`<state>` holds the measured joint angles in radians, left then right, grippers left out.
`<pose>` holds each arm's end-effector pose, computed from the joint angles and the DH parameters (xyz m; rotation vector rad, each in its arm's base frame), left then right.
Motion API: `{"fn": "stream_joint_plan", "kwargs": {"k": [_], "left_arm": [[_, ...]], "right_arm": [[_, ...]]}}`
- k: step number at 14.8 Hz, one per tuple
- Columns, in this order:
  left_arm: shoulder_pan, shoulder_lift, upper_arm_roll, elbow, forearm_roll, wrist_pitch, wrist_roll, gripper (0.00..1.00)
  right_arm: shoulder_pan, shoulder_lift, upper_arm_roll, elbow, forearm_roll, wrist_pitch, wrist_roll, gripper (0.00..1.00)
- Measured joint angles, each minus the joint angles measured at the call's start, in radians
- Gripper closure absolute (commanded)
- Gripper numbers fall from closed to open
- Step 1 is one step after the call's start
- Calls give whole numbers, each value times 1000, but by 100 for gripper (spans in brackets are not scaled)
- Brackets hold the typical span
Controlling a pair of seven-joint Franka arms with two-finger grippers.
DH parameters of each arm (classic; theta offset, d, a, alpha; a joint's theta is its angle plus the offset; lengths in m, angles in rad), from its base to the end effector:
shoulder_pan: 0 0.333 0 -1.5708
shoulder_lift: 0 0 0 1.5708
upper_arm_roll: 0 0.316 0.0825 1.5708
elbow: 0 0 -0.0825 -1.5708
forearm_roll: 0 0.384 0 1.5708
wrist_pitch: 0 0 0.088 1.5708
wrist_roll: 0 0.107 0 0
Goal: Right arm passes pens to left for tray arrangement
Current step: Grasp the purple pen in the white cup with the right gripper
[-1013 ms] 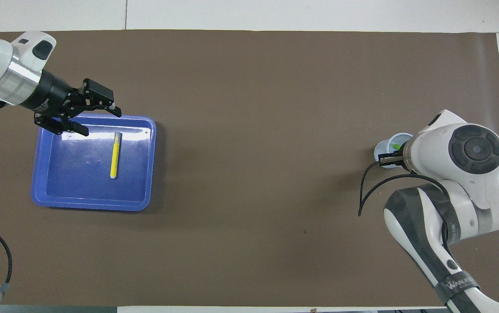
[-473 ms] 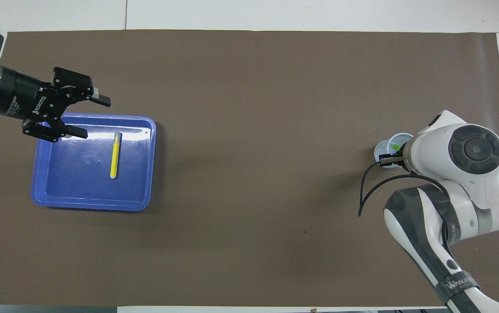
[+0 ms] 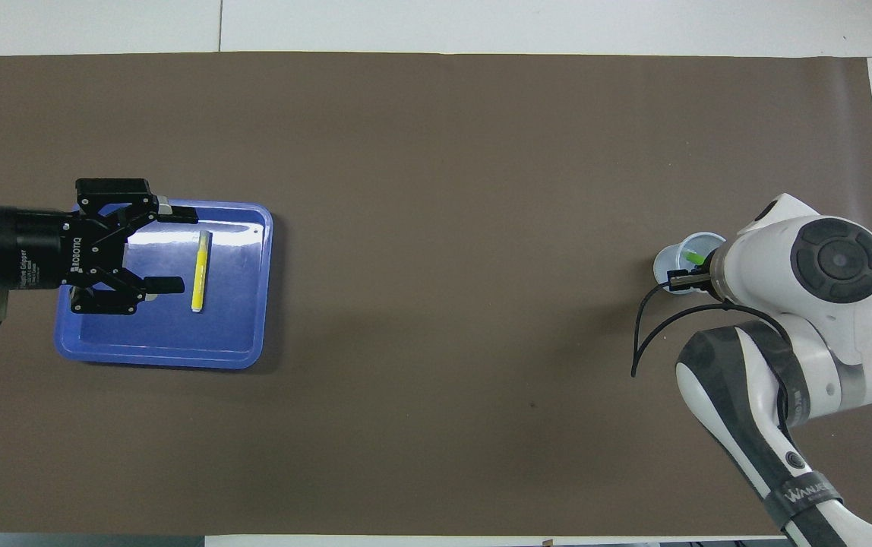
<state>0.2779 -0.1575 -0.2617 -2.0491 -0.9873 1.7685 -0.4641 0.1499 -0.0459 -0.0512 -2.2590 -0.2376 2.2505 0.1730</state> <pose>0.5115 -0.0713 0.5298 2.0894 0.8351 -0.3756 0.5154 0.0443 0.3854 2.9600 0.1066 0.0921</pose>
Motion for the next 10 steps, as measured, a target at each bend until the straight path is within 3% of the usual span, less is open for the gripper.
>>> {"fn": "stream_joint_plan", "kwargs": {"k": [3,5,10], "left_arm": [[13,-35,1,-63,-75,2,0,0],[14,-59,1,-104,-114,2,0,0],[14,-112,0,-175,-157,2,-2,0]], "right_arm": [[0,-2,0,-2,0,-11,0,74],[0,-5,0,-5,0,-15,0,100],[-3,-10,-1,-7,0,-19,1,100]]}}
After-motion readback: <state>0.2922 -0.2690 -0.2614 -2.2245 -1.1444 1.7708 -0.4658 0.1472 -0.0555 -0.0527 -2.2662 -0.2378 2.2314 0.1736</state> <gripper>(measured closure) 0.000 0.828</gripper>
